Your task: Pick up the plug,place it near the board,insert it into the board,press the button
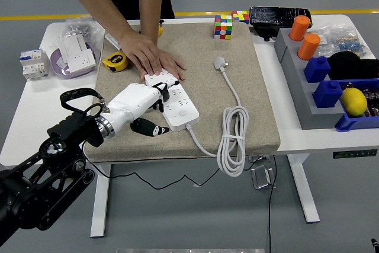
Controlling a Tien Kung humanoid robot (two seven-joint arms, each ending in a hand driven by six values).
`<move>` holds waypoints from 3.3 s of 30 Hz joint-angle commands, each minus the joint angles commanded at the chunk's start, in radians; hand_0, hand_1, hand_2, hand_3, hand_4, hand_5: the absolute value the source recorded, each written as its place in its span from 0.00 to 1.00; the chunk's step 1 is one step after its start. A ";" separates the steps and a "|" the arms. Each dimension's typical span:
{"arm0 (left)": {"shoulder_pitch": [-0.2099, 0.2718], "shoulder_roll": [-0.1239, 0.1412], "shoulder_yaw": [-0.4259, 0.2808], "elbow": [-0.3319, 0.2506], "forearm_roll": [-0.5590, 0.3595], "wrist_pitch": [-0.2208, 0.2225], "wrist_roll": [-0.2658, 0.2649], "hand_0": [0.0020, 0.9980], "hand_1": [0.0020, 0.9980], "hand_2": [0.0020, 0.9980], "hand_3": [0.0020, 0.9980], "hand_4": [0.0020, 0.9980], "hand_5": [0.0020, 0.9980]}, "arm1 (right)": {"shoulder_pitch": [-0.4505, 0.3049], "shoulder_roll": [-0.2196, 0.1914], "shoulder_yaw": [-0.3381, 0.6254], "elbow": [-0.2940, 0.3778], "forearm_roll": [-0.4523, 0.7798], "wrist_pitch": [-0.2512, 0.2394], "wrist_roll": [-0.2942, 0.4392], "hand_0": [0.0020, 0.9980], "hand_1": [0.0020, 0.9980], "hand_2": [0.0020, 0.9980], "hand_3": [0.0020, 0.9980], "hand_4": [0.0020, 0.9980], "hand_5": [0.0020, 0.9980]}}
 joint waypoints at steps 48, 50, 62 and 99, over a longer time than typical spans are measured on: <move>-0.122 -0.041 0.142 0.242 0.000 -0.007 -0.018 0.13 0.03 0.14 0.89 0.71 0.00 | 0.006 -0.002 -0.006 -0.001 0.005 0.000 0.000 0.94 0.87 0.81 0.81 1.00 1.00; -0.124 -0.042 0.142 0.244 0.000 -0.006 -0.018 0.13 0.03 0.14 0.89 0.71 0.00 | 0.006 -0.002 -0.005 -0.001 0.005 0.000 0.000 0.94 0.87 0.81 0.81 1.00 1.00; -0.127 -0.043 0.153 0.250 0.000 -0.010 -0.018 0.13 0.03 0.14 0.88 0.71 0.00 | 0.005 -0.002 -0.008 -0.001 0.005 -0.001 0.000 0.94 0.87 0.81 0.81 1.00 1.00; -0.094 -0.032 0.080 0.214 0.000 0.041 -0.035 0.14 0.03 0.15 0.88 0.71 0.00 | 0.002 0.000 -0.004 -0.001 0.002 -0.002 -0.002 0.94 0.87 0.81 0.81 1.00 1.00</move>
